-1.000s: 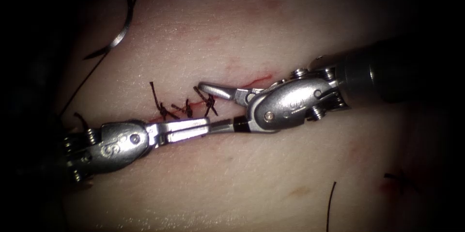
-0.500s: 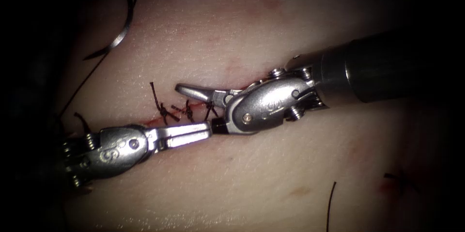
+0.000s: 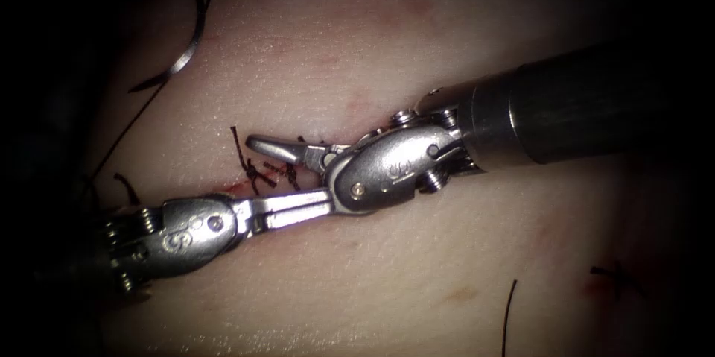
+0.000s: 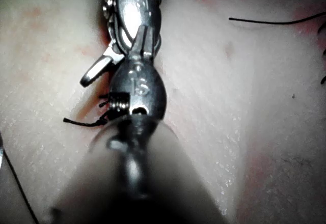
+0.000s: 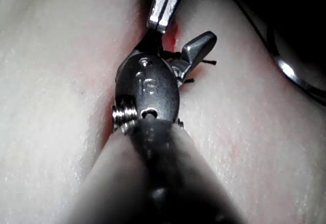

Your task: Wound Closure

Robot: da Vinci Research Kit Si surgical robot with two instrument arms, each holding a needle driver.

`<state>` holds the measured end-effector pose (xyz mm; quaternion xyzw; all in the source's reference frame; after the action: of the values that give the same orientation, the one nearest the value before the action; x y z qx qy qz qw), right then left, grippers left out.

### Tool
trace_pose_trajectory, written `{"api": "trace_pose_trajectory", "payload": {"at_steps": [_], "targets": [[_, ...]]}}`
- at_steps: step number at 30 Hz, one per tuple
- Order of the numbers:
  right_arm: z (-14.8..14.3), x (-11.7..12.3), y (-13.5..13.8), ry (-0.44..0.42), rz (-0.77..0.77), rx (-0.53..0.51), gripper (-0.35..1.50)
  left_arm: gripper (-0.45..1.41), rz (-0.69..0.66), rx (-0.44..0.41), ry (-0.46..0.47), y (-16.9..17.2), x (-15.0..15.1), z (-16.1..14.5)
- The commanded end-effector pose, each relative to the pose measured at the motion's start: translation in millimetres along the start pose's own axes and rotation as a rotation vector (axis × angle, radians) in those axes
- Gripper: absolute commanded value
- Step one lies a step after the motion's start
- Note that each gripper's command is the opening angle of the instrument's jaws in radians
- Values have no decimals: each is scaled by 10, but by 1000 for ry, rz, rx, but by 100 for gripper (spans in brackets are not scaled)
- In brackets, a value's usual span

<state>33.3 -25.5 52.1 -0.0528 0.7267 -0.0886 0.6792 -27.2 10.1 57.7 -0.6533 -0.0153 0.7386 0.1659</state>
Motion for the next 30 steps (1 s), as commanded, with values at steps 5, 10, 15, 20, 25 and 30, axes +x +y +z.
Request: {"api": "trace_pose_trajectory", "payload": {"at_steps": [5, 10, 15, 20, 25, 30], "targets": [[4, -6, -7, 1, -8, 3, 48, -45, 1, -5, 2, 0, -4, 3], [0, -13, -7, -14, -34, -2, -35, -45, 2, -8, 3, 5, -1, 2], [-7, -14, -9, -18, -40, 1, -35, -45, 3, -14, 5, 11, 2, 0], [-14, -8, -7, -39, 12, -8, 109, -45, 3, -13, 3, 14, 3, -7], [-37, 7, -8, -37, 33, -4, 133, -45, 8, 0, -14, 20, 2, -27], [-76, 19, 1, -62, 56, -35, 138, -45, 14, 3, -22, 30, -5, -47]]}}
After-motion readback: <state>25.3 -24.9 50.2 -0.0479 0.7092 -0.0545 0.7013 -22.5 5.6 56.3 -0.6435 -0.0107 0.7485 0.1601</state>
